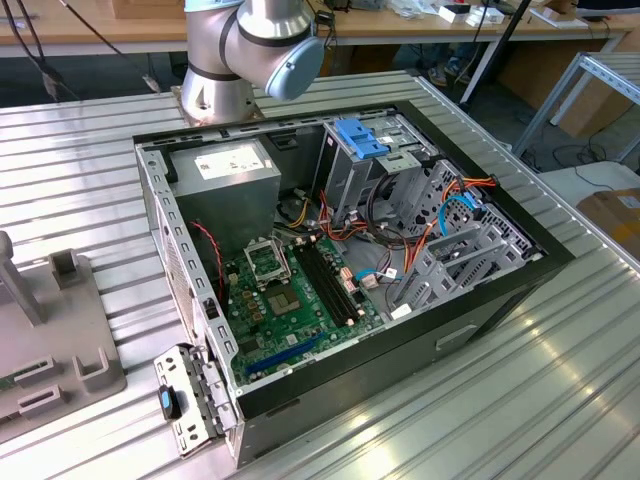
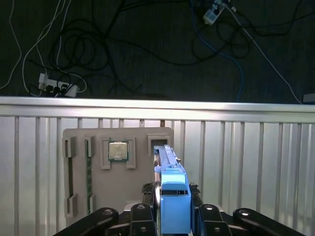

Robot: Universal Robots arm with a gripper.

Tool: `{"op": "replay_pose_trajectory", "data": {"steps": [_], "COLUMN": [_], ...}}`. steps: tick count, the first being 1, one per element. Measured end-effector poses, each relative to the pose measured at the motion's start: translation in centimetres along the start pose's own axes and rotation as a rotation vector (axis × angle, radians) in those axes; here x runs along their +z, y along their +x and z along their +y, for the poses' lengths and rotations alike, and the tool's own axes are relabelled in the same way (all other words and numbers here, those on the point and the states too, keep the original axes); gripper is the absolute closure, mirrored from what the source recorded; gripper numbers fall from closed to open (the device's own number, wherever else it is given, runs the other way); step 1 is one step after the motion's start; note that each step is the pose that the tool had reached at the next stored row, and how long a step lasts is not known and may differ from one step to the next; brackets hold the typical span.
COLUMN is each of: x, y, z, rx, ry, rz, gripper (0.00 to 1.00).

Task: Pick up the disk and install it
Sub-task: 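Pick up the disk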

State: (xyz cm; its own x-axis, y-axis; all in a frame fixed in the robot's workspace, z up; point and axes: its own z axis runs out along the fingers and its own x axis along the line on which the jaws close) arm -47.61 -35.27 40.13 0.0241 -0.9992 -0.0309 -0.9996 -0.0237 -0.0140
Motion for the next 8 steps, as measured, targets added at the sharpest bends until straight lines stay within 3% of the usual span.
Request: {"op": "replay_pose_trajectory", "data": {"steps": [8], "x": [-0.30], "y": [-0.01], "z": [0.00], "rx": [0.000], "ry": [0.0000], "rz": [0.0000], "gripper": [0.63]}}
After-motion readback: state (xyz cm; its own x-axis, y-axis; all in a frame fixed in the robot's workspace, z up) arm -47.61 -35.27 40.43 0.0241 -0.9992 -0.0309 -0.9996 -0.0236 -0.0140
